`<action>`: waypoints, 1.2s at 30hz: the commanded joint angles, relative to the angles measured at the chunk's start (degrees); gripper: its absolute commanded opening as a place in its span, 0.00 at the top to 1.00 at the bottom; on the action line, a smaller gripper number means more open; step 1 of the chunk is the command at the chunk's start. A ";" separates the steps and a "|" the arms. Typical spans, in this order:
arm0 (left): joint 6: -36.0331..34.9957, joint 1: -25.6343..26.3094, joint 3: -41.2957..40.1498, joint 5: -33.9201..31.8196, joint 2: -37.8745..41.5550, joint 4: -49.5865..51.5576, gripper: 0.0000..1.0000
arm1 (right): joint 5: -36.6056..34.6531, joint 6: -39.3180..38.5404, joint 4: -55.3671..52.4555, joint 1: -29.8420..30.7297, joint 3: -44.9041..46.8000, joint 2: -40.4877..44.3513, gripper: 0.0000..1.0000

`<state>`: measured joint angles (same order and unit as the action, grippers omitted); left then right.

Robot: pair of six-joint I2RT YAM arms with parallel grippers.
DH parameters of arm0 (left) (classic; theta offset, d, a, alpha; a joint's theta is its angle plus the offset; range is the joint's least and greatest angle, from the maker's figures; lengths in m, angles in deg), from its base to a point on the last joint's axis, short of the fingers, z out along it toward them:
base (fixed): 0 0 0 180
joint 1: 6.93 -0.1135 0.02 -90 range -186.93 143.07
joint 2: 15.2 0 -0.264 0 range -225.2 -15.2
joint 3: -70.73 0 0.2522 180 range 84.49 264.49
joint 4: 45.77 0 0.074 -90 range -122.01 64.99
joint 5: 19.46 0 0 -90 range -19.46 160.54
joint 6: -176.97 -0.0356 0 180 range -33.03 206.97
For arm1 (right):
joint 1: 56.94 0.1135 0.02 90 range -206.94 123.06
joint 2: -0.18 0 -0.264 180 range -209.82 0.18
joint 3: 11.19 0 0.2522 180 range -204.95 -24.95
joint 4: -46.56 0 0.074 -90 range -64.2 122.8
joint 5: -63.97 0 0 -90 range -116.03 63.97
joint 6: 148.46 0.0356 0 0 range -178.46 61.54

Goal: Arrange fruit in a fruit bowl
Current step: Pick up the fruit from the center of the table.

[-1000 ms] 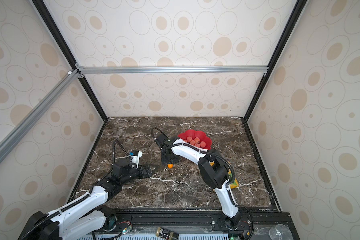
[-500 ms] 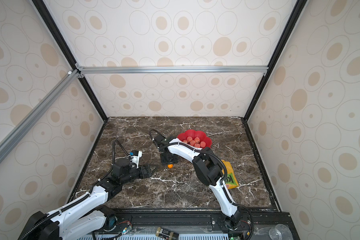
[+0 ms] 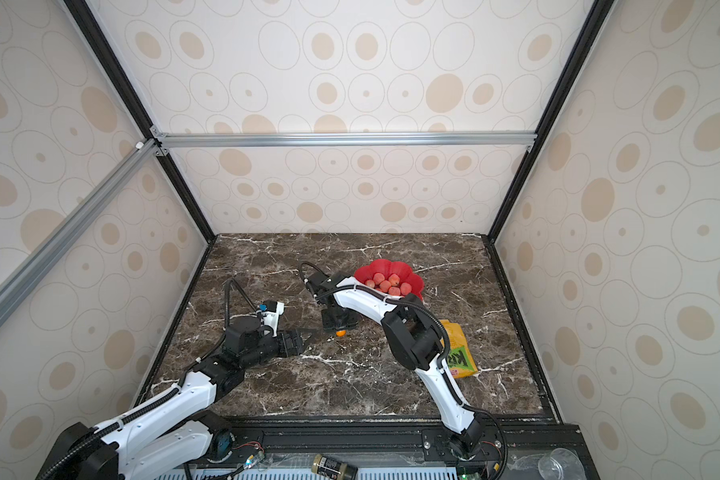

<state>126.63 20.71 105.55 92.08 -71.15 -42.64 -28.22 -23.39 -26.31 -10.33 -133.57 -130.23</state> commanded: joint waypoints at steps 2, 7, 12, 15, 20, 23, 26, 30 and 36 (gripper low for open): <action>0.52 -0.13 0.16 -0.08 1.10 -0.86 0.01 | -0.45 -0.01 -1.76 0.08 -1.33 -2.04 0.53; 0.53 -0.17 0.10 -0.09 1.36 -0.79 0.01 | -0.21 -0.01 -1.65 0.12 -1.46 -2.39 0.54; 0.43 -0.15 0.29 -0.02 1.10 -0.79 0.01 | -0.35 -0.01 -1.69 0.13 -1.60 -2.42 0.56; 0.45 -0.13 0.30 -0.01 0.85 -0.96 0.01 | -0.35 -0.01 -1.68 0.08 -1.61 -2.39 0.57; 0.42 -0.13 0.39 0.07 0.79 -1.06 0.01 | -0.43 -0.05 -1.73 0.07 -1.53 -2.23 0.59; 0.39 -0.13 0.39 0.00 0.86 -0.96 0.01 | -0.56 0.09 -1.54 0.09 -1.28 -1.96 0.59; 0.35 -0.14 0.39 -0.13 1.00 -0.84 0.01 | -0.43 0.20 -1.18 0.14 -0.73 -1.52 0.60; 0.40 -0.13 0.56 -0.14 0.78 -0.80 0.01 | -0.35 0.10 -1.18 0.12 -0.50 -1.21 0.61; 0.15 -0.13 1.39 -0.12 0.28 -0.85 0.01 | 0.30 0.67 -0.19 0.11 1.37 1.28 0.61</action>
<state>126.63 20.71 105.49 92.06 -70.80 -42.64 -28.05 -23.39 -25.96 -10.33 -133.63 -131.80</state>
